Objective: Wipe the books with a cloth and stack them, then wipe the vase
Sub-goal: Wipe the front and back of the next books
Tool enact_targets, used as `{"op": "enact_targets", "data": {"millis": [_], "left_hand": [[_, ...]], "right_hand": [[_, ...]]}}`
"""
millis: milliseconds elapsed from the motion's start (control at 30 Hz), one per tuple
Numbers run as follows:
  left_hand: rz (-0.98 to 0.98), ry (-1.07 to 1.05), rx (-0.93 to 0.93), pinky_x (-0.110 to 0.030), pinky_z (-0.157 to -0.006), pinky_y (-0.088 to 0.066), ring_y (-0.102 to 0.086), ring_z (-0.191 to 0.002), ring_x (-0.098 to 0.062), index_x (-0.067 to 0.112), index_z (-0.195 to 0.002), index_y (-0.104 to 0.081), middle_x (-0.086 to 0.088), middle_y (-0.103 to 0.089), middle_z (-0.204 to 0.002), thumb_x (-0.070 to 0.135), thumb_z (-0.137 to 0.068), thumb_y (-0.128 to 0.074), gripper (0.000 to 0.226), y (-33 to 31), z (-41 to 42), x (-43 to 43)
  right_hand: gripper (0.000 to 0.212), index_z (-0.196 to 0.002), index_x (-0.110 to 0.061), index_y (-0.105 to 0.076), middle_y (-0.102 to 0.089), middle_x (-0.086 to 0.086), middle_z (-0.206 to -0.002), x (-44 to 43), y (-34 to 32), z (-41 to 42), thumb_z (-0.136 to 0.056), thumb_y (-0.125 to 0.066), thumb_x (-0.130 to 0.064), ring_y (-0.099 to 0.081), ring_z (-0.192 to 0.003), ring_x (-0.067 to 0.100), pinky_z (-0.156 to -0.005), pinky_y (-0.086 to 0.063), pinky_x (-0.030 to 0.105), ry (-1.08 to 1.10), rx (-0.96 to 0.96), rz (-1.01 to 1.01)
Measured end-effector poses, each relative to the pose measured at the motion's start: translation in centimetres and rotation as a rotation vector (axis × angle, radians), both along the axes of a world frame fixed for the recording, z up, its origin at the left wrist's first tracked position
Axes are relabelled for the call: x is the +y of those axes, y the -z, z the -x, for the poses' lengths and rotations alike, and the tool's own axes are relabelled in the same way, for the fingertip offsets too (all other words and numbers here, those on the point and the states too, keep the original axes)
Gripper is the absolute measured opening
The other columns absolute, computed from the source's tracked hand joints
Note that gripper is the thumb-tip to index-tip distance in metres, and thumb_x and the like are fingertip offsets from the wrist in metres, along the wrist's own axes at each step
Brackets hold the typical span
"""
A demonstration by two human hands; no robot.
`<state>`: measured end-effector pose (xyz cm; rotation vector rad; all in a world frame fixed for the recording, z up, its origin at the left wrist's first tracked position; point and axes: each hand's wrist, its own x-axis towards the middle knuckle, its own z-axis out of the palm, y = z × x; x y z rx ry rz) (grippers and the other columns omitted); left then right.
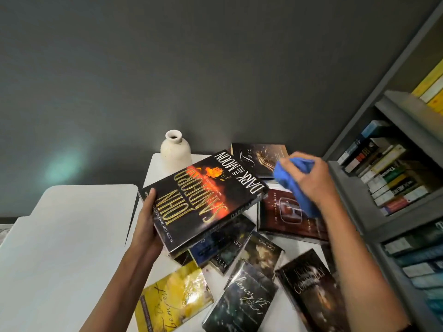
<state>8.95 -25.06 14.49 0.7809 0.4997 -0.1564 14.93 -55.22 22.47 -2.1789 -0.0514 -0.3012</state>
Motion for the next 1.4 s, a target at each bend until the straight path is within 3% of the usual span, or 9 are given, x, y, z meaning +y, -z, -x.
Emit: {"op": "enact_targets", "data": {"millis": [167, 267, 400, 600, 800, 1000, 1067, 1133, 1400], "left_hand": [[0.012, -0.003, 0.073, -0.038, -0.058, -0.061, -0.073, -0.071, -0.026, 0.008, -0.098, -0.071, -0.013, -0.075, -0.087, 0.038, -0.097, -0.049, 0.038, 0.1, 0.5, 0.8], [0.040, 0.071, 0.090, -0.038, -0.054, -0.060, -0.073, -0.065, -0.027, 0.006, -0.084, -0.076, -0.015, -0.074, -0.081, 0.039, -0.096, -0.049, 0.044, -0.3, 0.5, 0.6], [0.032, 0.106, 0.137, -0.038, -0.052, -0.060, -0.071, -0.061, -0.028, 0.005, -0.100, -0.063, -0.015, -0.073, -0.077, 0.038, -0.096, -0.049, 0.035, -0.8, 0.8, 0.7], [-0.062, 0.167, 0.176, -0.043, -0.050, -0.059, -0.070, -0.056, -0.028, 0.005, -0.094, -0.060, -0.016, -0.071, -0.069, 0.029, -0.097, -0.047, 0.027, -0.8, 0.5, 1.4], [-0.287, 0.475, 0.158, -0.060, -0.082, -0.052, -0.065, -0.096, -0.047, -0.001, -0.119, -0.059, -0.034, -0.059, -0.122, 0.031, -0.081, -0.057, 0.049, -1.3, 1.0, 2.3], [-0.595, 0.428, -0.129, -0.052, -0.120, -0.010, -0.029, -0.144, -0.014, 0.045, -0.139, -0.045, 0.016, -0.039, -0.150, 0.095, -0.071, -0.014, 0.090, -1.5, 1.3, 1.4], [-0.702, 0.398, -0.317, -0.044, -0.115, -0.030, -0.048, -0.131, -0.009, 0.036, -0.135, -0.052, 0.012, -0.057, -0.137, 0.095, -0.069, -0.021, 0.094, -1.4, 1.6, 1.0], [-0.805, 0.309, -0.419, -0.023, -0.089, -0.050, -0.064, -0.106, -0.005, 0.025, -0.120, -0.058, 0.015, -0.068, -0.112, 0.092, -0.067, -0.040, 0.088, -1.1, 1.5, 0.7], [-0.968, -0.032, -0.464, -0.012, -0.057, -0.043, -0.056, -0.061, 0.000, 0.013, -0.074, -0.051, 0.013, -0.056, -0.064, 0.058, -0.086, -0.048, 0.047, -1.1, 1.0, -0.1]], "right_hand": [[0.084, -0.136, -0.063, -0.025, -0.047, -0.020, -0.127, -2.1, 2.1, -0.2, -0.084, -0.071, -0.017, -0.054, -0.108, 0.009, -0.093, -0.044, 0.031, -0.275, 0.288, 0.333], [0.105, -0.139, -0.066, -0.009, -0.044, -0.017, -0.118, -0.1, 4.1, 0.6, -0.081, -0.073, -0.008, -0.058, -0.097, 0.011, -0.082, -0.054, 0.040, -0.365, 0.207, 0.370], [0.084, -0.139, -0.046, -0.041, -0.032, -0.017, -0.140, 0.2, 5.4, 1.6, -0.080, -0.070, 0.006, -0.039, -0.125, -0.009, -0.105, -0.040, 0.023, -0.410, 0.030, 0.163], [0.047, -0.121, -0.011, -0.063, -0.058, -0.001, -0.133, 0.6, 4.1, 2.0, -0.077, -0.070, 0.004, -0.050, -0.127, 0.010, -0.103, -0.041, 0.022, -0.554, 0.176, -0.215], [0.049, -0.117, 0.002, -0.059, -0.071, 0.006, -0.108, 0.4, 5.2, 1.3, -0.074, -0.076, -0.011, -0.065, -0.104, 0.016, -0.098, -0.048, 0.029, -0.325, 0.289, -0.493], [0.047, -0.091, -0.002, -0.064, -0.073, 0.000, -0.081, 0.3, 6.8, 1.1, -0.064, -0.085, -0.035, -0.068, -0.077, 0.012, -0.071, -0.053, 0.018, -0.148, 0.346, -0.679], [0.035, -0.081, -0.002, -0.062, -0.070, -0.002, -0.072, 0.5, 7.6, 1.3, -0.072, -0.082, -0.030, -0.066, -0.069, 0.009, -0.067, -0.052, 0.017, -0.083, 0.406, -0.736], [0.076, -0.091, 0.003, -0.061, -0.067, 0.012, -0.085, 0.9, 8.4, 1.3, -0.048, -0.090, -0.052, -0.065, -0.078, 0.020, -0.075, -0.054, 0.029, -0.029, 0.488, -0.745], [0.053, -0.095, 0.002, -0.064, -0.067, 0.011, -0.089, -0.1, 6.7, 0.9, -0.071, -0.075, -0.043, -0.064, -0.085, 0.020, -0.078, -0.052, 0.033, -0.059, 0.694, -0.432]]}}
